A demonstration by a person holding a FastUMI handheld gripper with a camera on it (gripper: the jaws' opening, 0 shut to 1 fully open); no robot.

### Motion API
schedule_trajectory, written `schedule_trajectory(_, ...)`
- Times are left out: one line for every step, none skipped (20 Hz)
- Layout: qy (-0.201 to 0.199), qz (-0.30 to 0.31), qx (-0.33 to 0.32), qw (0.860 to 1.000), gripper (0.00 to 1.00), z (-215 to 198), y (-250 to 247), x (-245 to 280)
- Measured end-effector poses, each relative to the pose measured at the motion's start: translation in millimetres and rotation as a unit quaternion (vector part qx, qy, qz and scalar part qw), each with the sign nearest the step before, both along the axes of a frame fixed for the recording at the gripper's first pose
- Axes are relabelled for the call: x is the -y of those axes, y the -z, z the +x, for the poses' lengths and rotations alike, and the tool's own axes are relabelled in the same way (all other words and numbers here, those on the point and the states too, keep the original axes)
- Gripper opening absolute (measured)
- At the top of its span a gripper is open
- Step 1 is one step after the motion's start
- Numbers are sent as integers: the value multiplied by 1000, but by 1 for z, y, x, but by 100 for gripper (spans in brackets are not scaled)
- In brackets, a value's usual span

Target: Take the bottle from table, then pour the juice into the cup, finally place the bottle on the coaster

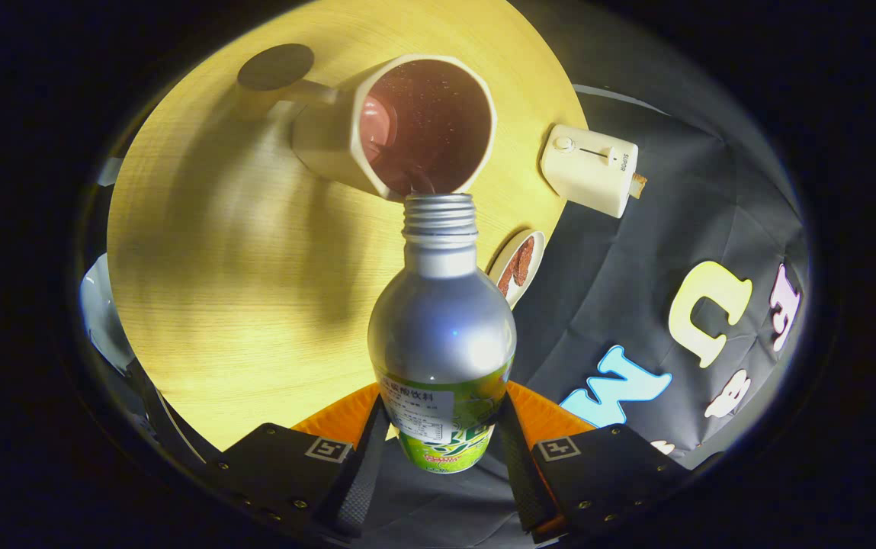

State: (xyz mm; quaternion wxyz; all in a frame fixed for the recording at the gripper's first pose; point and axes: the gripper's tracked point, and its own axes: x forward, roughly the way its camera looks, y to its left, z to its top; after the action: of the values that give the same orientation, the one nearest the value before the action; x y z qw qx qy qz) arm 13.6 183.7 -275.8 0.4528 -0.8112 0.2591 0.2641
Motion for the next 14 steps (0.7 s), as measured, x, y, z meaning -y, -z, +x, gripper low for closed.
schedule_trajectory(0,-1,0,1000,73,1,-1,0)
schedule_trajectory(-1,-3,1,1000,73,2,-1,0)
schedule_trajectory(-2,-6,2,1000,73,2,-2,-1)
schedule_trajectory(-2,-7,1,1000,73,2,-3,-1)
schedule_trajectory(-3,-8,2,1000,73,3,-4,-2)
schedule_trajectory(-3,-11,2,1000,73,3,-5,-3)
schedule_trajectory(-4,-13,2,1000,73,3,-5,-2)
schedule_trajectory(-5,-15,2,1000,73,3,-6,-2)
schedule_trajectory(-6,-17,1,1000,73,3,-5,-2)
schedule_trajectory(-6,-19,1,1000,73,3,-6,-2)
schedule_trajectory(-7,-21,1,1000,73,3,-6,-3)
schedule_trajectory(-7,-22,1,1000,73,3,-7,-3)
schedule_trajectory(-6,-25,0,1000,73,3,-7,-2)
schedule_trajectory(-7,-27,0,1000,73,3,-8,-3)
